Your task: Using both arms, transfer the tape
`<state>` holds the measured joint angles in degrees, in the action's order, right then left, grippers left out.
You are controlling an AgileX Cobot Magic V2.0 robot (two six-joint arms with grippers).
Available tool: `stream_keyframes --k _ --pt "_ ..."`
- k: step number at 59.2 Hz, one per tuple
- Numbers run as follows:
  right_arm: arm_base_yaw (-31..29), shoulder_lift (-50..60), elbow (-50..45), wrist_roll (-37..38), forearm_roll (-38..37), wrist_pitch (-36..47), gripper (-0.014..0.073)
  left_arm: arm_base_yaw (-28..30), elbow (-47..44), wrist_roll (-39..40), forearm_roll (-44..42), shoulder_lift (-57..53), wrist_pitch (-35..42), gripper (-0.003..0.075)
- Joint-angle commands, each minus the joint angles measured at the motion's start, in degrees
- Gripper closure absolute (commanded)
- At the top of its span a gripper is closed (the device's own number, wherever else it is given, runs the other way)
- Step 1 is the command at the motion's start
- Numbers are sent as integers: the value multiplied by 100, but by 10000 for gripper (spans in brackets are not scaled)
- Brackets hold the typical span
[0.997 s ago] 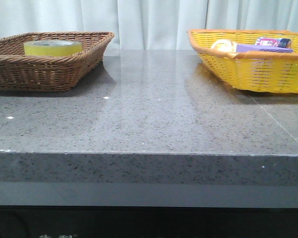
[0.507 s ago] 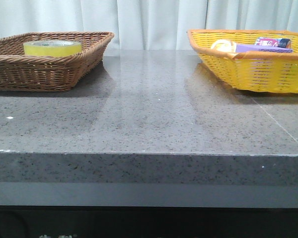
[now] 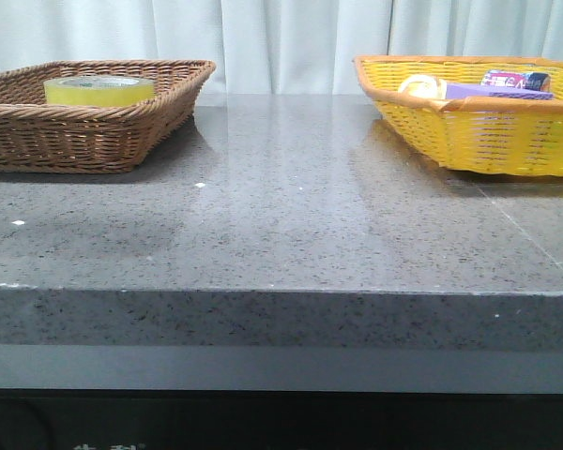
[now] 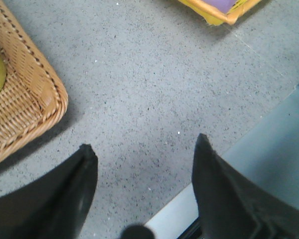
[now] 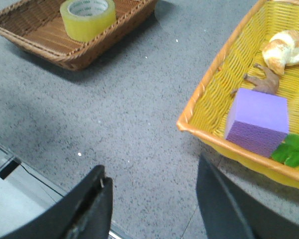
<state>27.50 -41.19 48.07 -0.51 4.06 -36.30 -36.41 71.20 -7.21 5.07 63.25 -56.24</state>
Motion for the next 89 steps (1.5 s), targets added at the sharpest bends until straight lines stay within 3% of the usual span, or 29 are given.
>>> stream_keyframes --k 1,17,33,40,49,56,63,89 --pt "-23 20 152 -25 -92 254 181 -49 -316 149 20 -581 729 314" --pt "-23 20 152 -25 -92 241 181 -49 -1433 375 -175 -1662 1387 314" --pt "-23 20 152 -25 -92 242 193 -49 -1764 375 -210 -1876 1441 315" --pt "-23 20 152 -25 -92 242 333 -49 -1764 375 -210 -1863 1451 366" --pt "-23 20 152 -25 -92 242 549 -49 -1764 375 -210 -1863 1451 527" --pt "-23 20 152 -25 -92 242 669 -49 -1764 375 -210 -1863 1462 648" --pt "-23 20 152 -25 -92 242 662 -49 -1764 375 -210 -1863 1462 740" --pt "-23 20 152 -25 -87 242 662 -49 -1764 375 -210 -1863 1409 740"
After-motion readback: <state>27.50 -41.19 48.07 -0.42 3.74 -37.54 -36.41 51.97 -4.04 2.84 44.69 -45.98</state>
